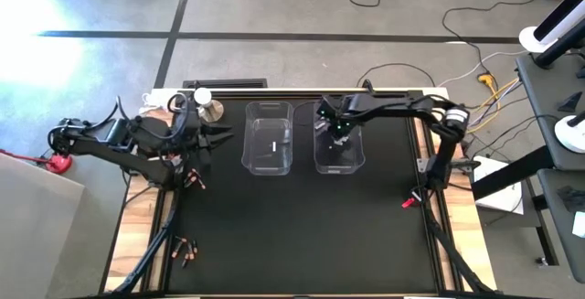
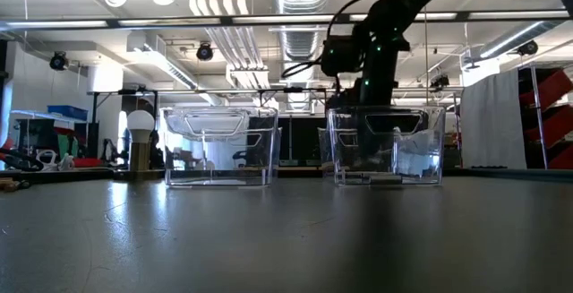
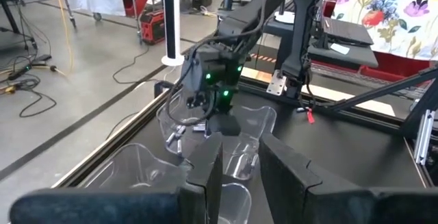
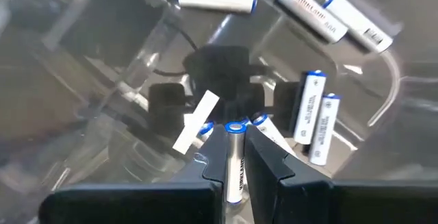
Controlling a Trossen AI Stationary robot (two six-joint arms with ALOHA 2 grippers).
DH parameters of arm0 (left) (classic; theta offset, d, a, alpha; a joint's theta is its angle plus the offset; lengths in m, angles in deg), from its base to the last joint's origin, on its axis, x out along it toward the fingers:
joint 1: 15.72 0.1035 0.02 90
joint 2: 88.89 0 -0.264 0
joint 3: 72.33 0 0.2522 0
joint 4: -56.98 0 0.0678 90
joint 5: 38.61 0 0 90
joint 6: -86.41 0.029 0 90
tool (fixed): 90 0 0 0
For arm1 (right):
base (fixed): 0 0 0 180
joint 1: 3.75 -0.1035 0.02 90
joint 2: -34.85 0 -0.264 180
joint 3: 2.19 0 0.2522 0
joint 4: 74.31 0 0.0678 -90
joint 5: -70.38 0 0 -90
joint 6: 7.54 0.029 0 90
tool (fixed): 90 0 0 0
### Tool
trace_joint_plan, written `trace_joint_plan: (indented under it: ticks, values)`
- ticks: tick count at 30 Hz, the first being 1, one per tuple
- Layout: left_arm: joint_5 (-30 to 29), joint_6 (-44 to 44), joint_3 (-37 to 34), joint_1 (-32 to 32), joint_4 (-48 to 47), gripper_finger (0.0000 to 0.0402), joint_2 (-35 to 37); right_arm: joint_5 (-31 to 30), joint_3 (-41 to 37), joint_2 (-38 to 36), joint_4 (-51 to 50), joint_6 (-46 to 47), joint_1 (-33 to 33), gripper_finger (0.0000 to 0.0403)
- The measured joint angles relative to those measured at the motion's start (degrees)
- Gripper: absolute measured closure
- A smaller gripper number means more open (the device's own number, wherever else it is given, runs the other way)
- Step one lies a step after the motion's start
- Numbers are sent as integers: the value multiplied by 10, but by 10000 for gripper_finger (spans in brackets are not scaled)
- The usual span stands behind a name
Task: Sort batteries
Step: Put the white battery into the right transparent bin
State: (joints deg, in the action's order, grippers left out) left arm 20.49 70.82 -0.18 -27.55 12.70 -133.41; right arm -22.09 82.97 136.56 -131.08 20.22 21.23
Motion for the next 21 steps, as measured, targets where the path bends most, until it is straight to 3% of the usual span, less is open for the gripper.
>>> trace_joint_plan:
  ticks: [14, 21]
  values:
    - [-1, 0, 0, 0, 0, 325, -4, -5, -1, 27, 1, 18, -3, 379]
    - [-1, 0, 0, 0, 0, 325, -1, -22, -2, 27, 0, 39, -3, 332]
